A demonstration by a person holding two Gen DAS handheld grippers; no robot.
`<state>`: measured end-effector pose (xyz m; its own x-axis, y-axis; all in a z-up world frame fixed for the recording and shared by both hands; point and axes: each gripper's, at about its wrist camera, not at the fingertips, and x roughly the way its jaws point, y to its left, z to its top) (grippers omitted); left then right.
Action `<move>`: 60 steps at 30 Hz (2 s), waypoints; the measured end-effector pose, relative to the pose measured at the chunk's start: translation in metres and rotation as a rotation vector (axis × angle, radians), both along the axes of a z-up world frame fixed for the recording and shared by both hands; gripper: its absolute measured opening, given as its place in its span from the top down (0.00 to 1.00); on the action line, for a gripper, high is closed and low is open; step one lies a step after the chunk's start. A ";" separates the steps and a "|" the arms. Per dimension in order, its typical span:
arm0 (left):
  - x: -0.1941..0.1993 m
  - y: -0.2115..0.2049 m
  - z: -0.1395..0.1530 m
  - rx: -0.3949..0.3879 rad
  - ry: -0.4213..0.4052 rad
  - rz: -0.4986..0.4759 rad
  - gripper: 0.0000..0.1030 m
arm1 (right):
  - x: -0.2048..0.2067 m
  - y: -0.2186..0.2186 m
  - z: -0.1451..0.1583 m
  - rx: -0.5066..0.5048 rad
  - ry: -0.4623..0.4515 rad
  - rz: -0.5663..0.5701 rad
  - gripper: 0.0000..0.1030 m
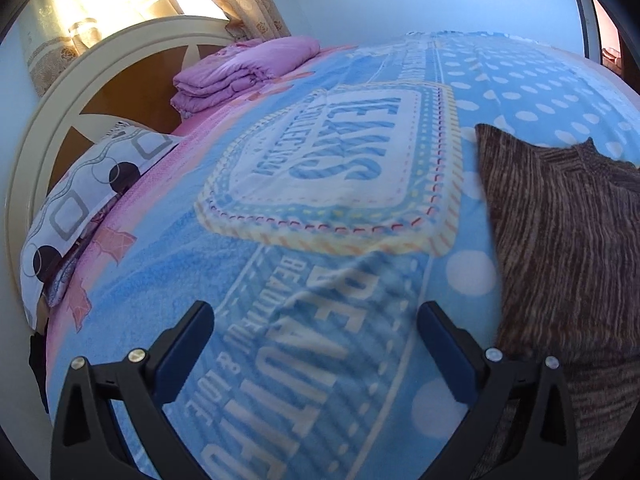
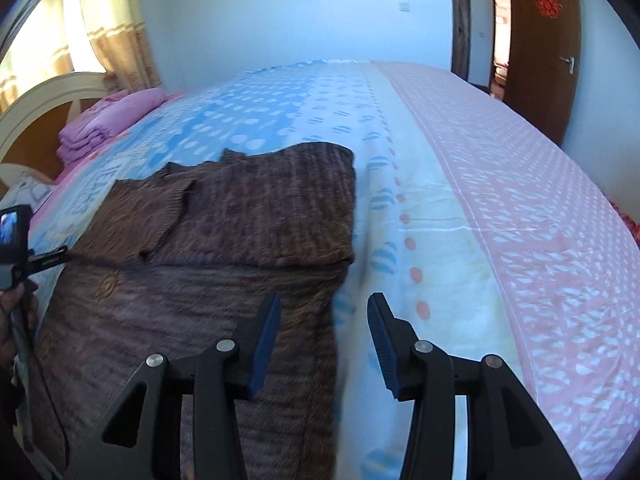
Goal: Fold small clothes
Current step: 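Smooth the folded sweater side flat with the right tool, then grasp the sweater hem with both tools, one at each end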
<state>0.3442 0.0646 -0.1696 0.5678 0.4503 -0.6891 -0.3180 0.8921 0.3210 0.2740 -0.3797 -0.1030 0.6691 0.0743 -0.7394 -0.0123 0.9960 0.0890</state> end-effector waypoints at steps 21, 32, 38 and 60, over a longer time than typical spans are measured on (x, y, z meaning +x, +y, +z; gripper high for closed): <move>-0.132 -0.029 0.036 -0.057 -0.071 -0.237 0.00 | -0.077 0.044 -0.033 -0.046 0.083 0.088 0.51; -0.176 -0.032 0.025 -0.080 -0.025 -0.273 0.00 | -0.110 0.058 -0.037 -0.051 0.100 0.115 0.49; -0.200 -0.043 0.025 -0.071 -0.016 -0.320 0.00 | -0.127 0.064 -0.040 -0.062 0.109 0.125 0.47; -0.279 -0.044 -0.003 -0.370 0.165 -0.404 0.34 | -0.178 0.066 -0.041 -0.076 0.108 0.137 0.44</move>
